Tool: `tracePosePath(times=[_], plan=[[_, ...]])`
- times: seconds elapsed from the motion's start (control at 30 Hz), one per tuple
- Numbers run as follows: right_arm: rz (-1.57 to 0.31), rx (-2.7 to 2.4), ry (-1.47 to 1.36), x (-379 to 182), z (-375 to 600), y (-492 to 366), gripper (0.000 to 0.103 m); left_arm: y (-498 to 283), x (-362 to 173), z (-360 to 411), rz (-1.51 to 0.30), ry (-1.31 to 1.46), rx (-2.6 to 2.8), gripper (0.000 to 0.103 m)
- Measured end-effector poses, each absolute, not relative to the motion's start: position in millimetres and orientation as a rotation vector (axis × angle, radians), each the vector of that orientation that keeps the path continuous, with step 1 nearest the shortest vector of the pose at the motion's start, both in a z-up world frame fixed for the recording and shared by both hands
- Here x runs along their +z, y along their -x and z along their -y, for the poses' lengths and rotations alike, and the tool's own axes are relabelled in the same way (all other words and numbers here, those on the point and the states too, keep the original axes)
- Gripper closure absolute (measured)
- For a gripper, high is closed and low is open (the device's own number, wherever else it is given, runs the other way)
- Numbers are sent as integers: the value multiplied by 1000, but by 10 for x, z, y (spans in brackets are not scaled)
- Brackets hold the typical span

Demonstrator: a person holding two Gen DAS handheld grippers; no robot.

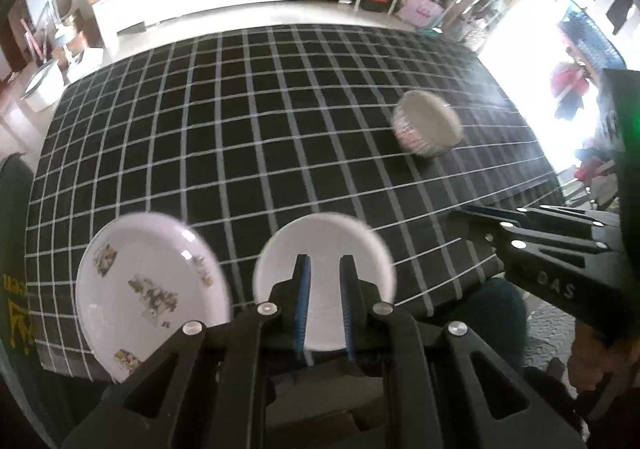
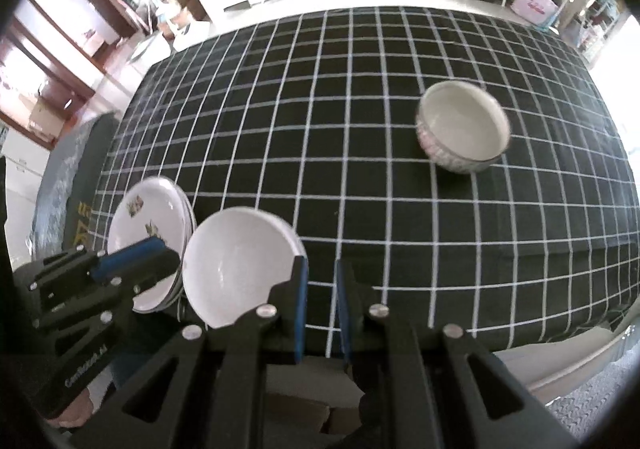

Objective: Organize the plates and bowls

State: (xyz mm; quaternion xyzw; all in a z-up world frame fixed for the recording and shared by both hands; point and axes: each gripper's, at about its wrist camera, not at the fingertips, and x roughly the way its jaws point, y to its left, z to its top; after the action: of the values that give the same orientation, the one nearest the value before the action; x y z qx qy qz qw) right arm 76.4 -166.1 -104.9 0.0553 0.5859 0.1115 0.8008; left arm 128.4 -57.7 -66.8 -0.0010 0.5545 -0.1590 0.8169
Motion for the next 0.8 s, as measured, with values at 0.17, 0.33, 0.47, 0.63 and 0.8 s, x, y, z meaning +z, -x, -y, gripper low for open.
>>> tracePosePath(times=[0.17,0.33,0.47,0.63,0.8], plan=[[-1247,208,-136,-944,1926,-847,85,-1408,-550,876,-1173,1,-384,90],[-1250,174,-152,-895,2206,-996,85,-1580,-540,1125,-1184,-6,-404,90],[-1257,135,-165,-901,2447,-1162,85,-1739,-529,1340,-1189,-17,-409,90],[-1261,91,-149,-948,2700,-1361,85,-1986,-602,1602,-1201,-30,-416,90],[-1271,80,-152,-1086,2899,-1575,85,-2244,-771,1838,-1225,-50,-413,90]])
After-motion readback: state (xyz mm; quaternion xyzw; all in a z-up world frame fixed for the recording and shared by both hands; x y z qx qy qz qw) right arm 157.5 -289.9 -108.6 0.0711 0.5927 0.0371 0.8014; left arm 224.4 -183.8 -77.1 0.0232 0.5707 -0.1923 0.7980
